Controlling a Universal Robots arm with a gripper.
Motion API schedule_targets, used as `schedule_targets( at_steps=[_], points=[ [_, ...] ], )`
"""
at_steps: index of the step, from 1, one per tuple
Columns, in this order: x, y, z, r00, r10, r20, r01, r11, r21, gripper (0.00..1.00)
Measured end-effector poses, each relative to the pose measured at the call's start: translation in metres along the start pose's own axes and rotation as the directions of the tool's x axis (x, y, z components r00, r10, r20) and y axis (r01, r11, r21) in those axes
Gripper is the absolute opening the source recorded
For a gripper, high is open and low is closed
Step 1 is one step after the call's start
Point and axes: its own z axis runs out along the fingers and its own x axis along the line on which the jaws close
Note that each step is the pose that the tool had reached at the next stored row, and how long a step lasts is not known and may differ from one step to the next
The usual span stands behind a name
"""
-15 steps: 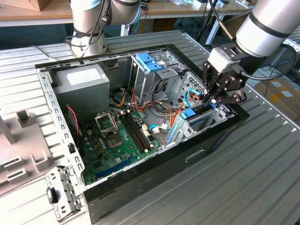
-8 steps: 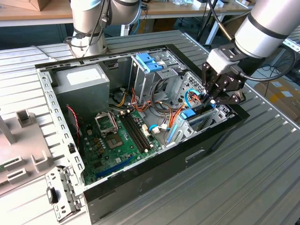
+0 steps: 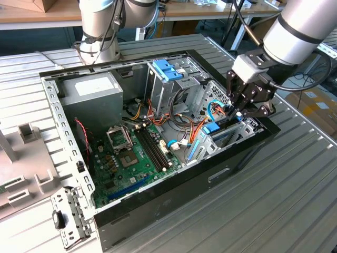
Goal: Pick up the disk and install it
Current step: 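Insert the first disk wire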
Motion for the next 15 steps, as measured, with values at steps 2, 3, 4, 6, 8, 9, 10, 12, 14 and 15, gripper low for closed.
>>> schedule_targets(
  at_steps=[2,3,4,6,8,9,10,12,14,15],
  points=[
    [-0.0001,0.0000,-0.0002,1.0000,0.000,-0.0003,0.000,1.0000,0.0000,0.17],
    [-0.0003,0.0000,-0.0003,1.0000,0.000,-0.0002,0.000,1.0000,0.0000,0.17],
    [-0.0003,0.0000,-0.0001,1.0000,0.000,0.0005,0.000,1.0000,0.0000,0.17],
    [-0.0002,0.0000,0.0007,1.0000,0.000,0.0027,0.000,1.0000,0.0000,0.17],
    [-0.0001,0.0000,0.0021,1.0000,0.000,0.0043,0.000,1.0000,0.0001,0.17],
    [0.0001,0.0000,0.0028,1.0000,0.000,0.0042,0.000,1.0000,0.0000,0.17],
    [0.0004,0.0000,0.0035,1.0000,0.000,0.0040,0.000,1.0000,-0.0001,0.17],
    [0.0011,0.0000,0.0045,1.0000,0.000,0.0043,0.000,1.0000,0.0000,0.17],
    [0.0016,0.0000,0.0053,1.0000,0.000,0.0044,0.000,1.0000,0.0000,0.17],
    [0.0017,0.0000,0.0058,1.0000,0.000,0.0044,0.000,1.0000,0.0000,0.17]
  ],
)
